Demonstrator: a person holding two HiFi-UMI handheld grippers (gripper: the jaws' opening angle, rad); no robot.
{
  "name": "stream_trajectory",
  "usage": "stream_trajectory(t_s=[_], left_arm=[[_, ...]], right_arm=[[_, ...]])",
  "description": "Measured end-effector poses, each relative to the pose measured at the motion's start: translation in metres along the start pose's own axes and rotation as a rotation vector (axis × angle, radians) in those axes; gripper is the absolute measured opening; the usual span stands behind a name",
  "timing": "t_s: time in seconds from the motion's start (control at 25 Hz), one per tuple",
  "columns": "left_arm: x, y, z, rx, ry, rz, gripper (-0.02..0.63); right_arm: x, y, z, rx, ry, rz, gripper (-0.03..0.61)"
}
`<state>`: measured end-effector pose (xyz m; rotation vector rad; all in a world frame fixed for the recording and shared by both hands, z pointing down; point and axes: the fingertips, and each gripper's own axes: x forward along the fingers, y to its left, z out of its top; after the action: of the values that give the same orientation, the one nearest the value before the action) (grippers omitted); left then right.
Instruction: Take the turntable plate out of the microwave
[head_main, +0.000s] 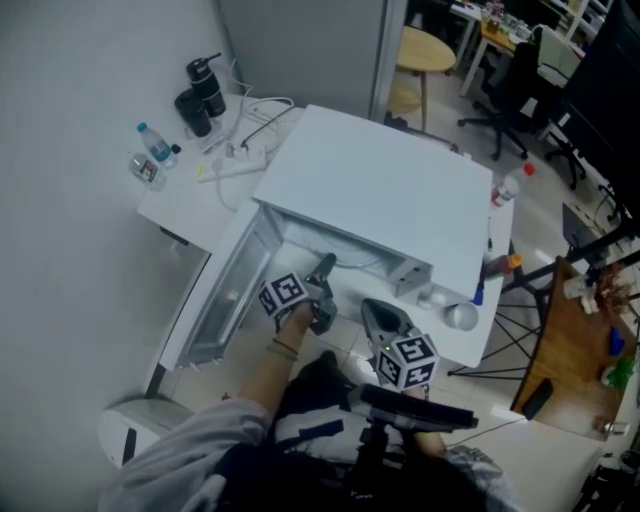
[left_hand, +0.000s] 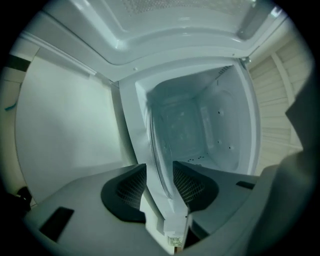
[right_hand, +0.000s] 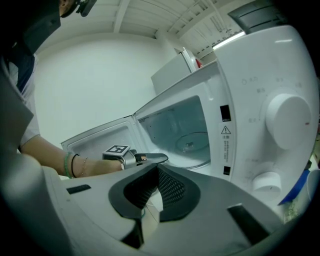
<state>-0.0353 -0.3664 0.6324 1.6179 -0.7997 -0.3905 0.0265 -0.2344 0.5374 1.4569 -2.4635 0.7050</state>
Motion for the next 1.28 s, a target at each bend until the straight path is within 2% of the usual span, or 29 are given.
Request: stream_trajectory(t_s=[0.12,0.16,0.2,0.28,0.36,0.64,0.88,1.04,1.2,1.28], left_arm=[[0.006,0.003,0.004,-0.009,-0.006,0.010,0.145],[0.006,0.005,0.004,0.005,-0.004,0.021,0.131],[0.005,0.006,0.004,0.015,-0.004,0.022,0.091],[0.003,0.006,0.004,-0.011,-0.023,-0.009,0.084],[0.000,0.002,0.005,-0.050,-0.048,-0.045,0.040],[-0.017,-0.006,-0.007,-0.072,-0.036,-0.093,0.035],[-0.041,-0.010,-0.015,-0.064,-0.032,-0.108,0.035],[-0.057,-0.001,-0.025,-0.085,-0.026,-0.076,0.034],[-0.068,-0.002,-0.028,-0.087,-0.036,-0.103,0.032],[-0.069,-0.005,-0.026,-0.082,-0.037,-0.114,0.032]], right_arm=[[0.000,-0.002,0.000,-0.001,0.002,-0.006,0.000],[0.000,-0.002,-0.001,0.000,0.004,-0.009,0.000],[0.000,-0.003,-0.001,0.002,0.007,-0.012,0.000],[0.000,-0.004,-0.003,0.006,0.010,-0.019,0.000],[0.000,-0.006,-0.005,0.012,0.013,-0.024,0.000],[-0.001,-0.009,-0.016,0.039,0.038,-0.041,0.000],[0.009,-0.012,-0.045,0.172,0.116,0.015,0.008],[0.022,-0.004,-0.059,0.329,0.157,0.120,0.109],[0.036,-0.008,-0.072,0.437,0.189,0.144,0.188],[0.041,-0.013,-0.076,0.528,0.180,0.152,0.207]])
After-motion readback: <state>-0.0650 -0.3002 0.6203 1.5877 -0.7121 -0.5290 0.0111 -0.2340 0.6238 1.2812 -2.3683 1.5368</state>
